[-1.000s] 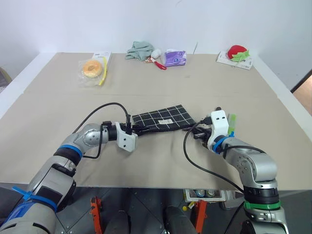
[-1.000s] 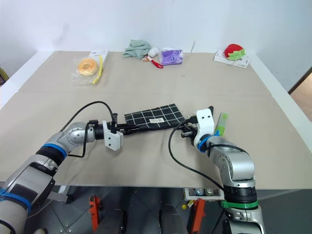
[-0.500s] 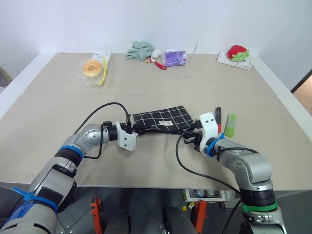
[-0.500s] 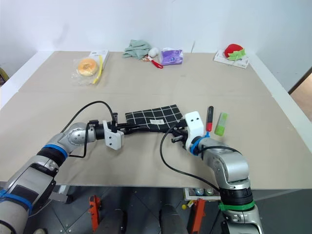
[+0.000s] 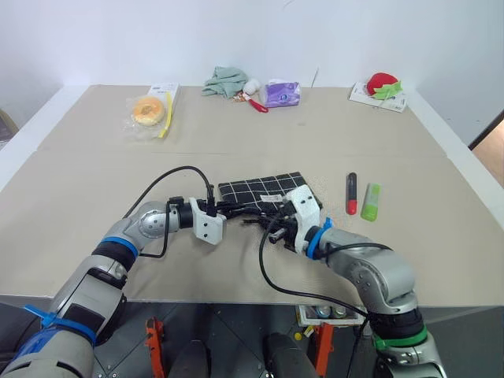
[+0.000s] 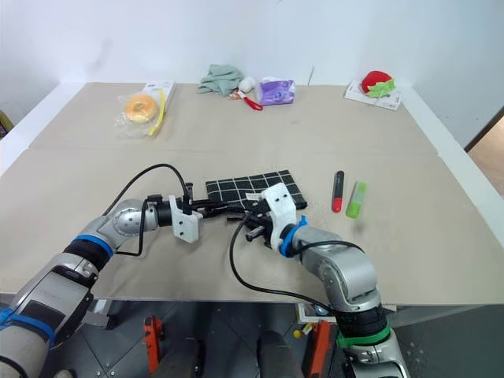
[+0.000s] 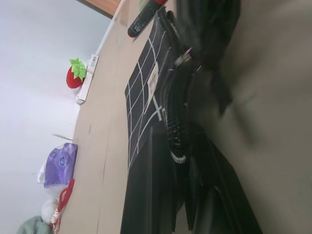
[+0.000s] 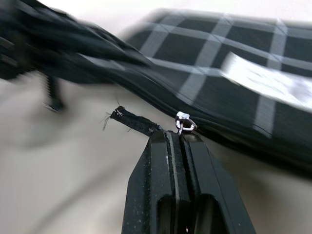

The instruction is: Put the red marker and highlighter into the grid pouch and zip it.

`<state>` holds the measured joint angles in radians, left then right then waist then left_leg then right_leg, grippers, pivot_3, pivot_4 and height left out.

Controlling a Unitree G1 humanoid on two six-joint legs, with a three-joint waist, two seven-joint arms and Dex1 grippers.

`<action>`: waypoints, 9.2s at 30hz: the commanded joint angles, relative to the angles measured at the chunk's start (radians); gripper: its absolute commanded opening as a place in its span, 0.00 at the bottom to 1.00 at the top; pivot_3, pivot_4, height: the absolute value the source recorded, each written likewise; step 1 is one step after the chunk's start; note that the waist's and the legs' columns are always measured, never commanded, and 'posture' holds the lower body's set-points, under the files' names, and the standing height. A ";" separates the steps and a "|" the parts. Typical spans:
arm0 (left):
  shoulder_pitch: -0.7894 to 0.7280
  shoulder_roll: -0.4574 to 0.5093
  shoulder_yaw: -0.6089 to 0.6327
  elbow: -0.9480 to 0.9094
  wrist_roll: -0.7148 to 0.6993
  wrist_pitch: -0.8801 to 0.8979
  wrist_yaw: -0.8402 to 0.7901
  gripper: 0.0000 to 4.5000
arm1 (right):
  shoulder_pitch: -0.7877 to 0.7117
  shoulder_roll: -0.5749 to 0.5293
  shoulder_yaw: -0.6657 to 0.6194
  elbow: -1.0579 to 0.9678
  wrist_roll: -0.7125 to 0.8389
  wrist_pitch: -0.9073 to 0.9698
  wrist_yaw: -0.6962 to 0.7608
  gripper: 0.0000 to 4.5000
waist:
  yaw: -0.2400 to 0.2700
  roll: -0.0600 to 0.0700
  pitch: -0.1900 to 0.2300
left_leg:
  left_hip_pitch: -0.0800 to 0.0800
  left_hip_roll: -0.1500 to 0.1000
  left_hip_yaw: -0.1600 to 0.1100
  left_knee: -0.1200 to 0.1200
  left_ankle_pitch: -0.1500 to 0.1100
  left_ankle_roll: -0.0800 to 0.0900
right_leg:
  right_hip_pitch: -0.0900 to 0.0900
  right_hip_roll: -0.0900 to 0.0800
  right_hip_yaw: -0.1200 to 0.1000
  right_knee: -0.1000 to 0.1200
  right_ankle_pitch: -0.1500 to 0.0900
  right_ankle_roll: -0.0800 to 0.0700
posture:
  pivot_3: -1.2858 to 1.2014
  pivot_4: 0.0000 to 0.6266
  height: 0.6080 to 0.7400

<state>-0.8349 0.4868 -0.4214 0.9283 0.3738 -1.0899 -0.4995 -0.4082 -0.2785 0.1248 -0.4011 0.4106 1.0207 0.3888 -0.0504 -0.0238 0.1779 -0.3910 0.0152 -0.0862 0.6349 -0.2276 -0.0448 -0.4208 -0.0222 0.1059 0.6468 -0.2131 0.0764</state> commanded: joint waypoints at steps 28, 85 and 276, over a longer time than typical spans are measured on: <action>0.004 -0.005 0.031 -0.034 -0.025 0.020 -0.004 0.00 | -0.092 -0.085 -0.354 0.285 -0.107 -0.192 -0.292 1.00 | 0.001 0.000 0.000 | -0.001 -0.001 0.000 -0.001 0.001 0.001 | -0.001 -0.001 0.001 0.000 0.001 -0.001 | 0.52 0.24 0.99; 0.038 -0.011 0.052 -0.106 -0.067 0.052 -0.033 0.00 | 0.065 -0.657 -0.122 0.269 -0.201 -0.553 0.548 0.13 | 0.003 0.000 0.002 | -0.001 -0.002 0.003 0.001 0.000 0.007 | 0.000 -0.002 0.003 -0.001 0.001 0.002 | 0.52 0.24 0.99; 0.265 -0.048 0.158 -0.768 -0.689 1.054 -0.703 0.99 | -0.245 -0.685 -0.301 0.421 -0.015 -0.412 0.657 1.00 | 0.002 0.002 0.002 | -0.001 -0.001 0.003 0.002 0.000 0.011 | -0.001 -0.001 0.003 0.000 0.001 -0.001 | 0.52 0.24 0.99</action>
<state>-0.5754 0.4202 -0.2724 0.2256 -0.2797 -0.1025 -1.1877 -0.6460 -0.9504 -0.1336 0.0403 0.3856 0.6089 1.0600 -0.0489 -0.0215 0.1800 -0.3919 0.0140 -0.0831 0.6365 -0.2279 -0.0342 -0.4220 -0.0231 0.1085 0.6466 -0.2121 0.0757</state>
